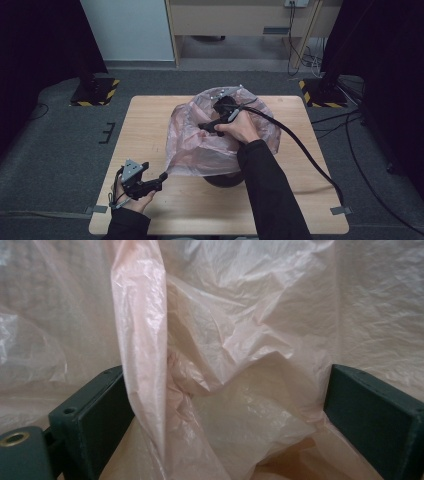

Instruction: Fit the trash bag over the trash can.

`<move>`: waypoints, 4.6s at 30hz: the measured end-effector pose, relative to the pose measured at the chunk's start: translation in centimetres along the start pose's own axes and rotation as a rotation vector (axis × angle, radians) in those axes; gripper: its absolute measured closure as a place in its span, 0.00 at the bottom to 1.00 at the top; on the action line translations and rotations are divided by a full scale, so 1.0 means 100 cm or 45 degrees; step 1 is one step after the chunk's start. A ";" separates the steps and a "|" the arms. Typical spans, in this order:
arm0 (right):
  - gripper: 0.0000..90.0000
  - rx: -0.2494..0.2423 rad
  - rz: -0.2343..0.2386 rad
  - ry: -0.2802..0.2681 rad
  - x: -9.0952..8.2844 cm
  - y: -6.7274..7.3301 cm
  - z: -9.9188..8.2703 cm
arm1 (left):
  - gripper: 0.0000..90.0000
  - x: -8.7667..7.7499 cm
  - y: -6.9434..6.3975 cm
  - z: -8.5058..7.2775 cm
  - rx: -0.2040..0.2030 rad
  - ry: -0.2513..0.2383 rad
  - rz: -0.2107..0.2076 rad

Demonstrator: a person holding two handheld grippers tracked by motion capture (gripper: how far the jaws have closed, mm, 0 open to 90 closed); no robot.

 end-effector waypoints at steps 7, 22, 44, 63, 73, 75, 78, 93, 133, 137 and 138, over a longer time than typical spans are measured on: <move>0.10 0.035 -0.007 0.086 0.004 -0.003 -0.011 | 0.20 0.000 0.000 0.000 0.003 -0.002 0.001; 0.35 -0.018 -0.035 -0.275 -0.042 0.002 0.035 | 0.20 0.000 0.000 0.000 -0.003 -0.002 0.001; 0.35 0.068 -0.074 0.115 -0.003 -0.007 -0.008 | 0.21 0.001 0.001 0.000 -0.005 0.003 -0.001; 0.42 -0.031 -0.066 0.028 -0.035 0.004 0.001 | 0.21 0.001 0.000 -0.001 0.007 0.012 -0.002; 0.50 -0.033 -0.051 -0.162 -0.056 0.012 0.020 | 0.21 0.001 0.001 -0.002 0.007 0.015 0.000; 0.50 -0.033 -0.056 -0.199 -0.060 0.012 0.024 | 0.21 0.002 0.000 -0.002 0.007 0.015 0.000; 0.41 -0.031 -0.048 -0.324 -0.065 0.015 0.035 | 0.21 0.001 0.000 -0.002 0.008 0.015 0.000; 0.29 -0.102 -0.158 -0.853 -0.126 0.017 0.077 | 0.21 0.001 0.001 -0.002 -0.002 0.018 0.001; 0.15 0.180 -0.507 -0.792 -0.221 -0.070 -0.143 | 0.22 -0.005 0.004 -0.008 0.006 0.030 -0.007; 0.16 0.219 -0.508 -0.747 -0.212 -0.077 -0.174 | 0.22 -0.002 0.003 -0.011 0.022 0.047 -0.027; 0.16 0.223 -0.513 -0.729 -0.210 -0.078 -0.181 | 0.21 -0.002 0.003 -0.013 0.019 0.062 -0.030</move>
Point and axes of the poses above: each handheld gripper's, and its own axes: x roughly forward along the jaws, z roughly out of its top, y roughly to its left, the point moved 10 cm from there along x, roughly forward along the jaws, and after that the axes turned 13 degrees about z, right-handed, at the moved point
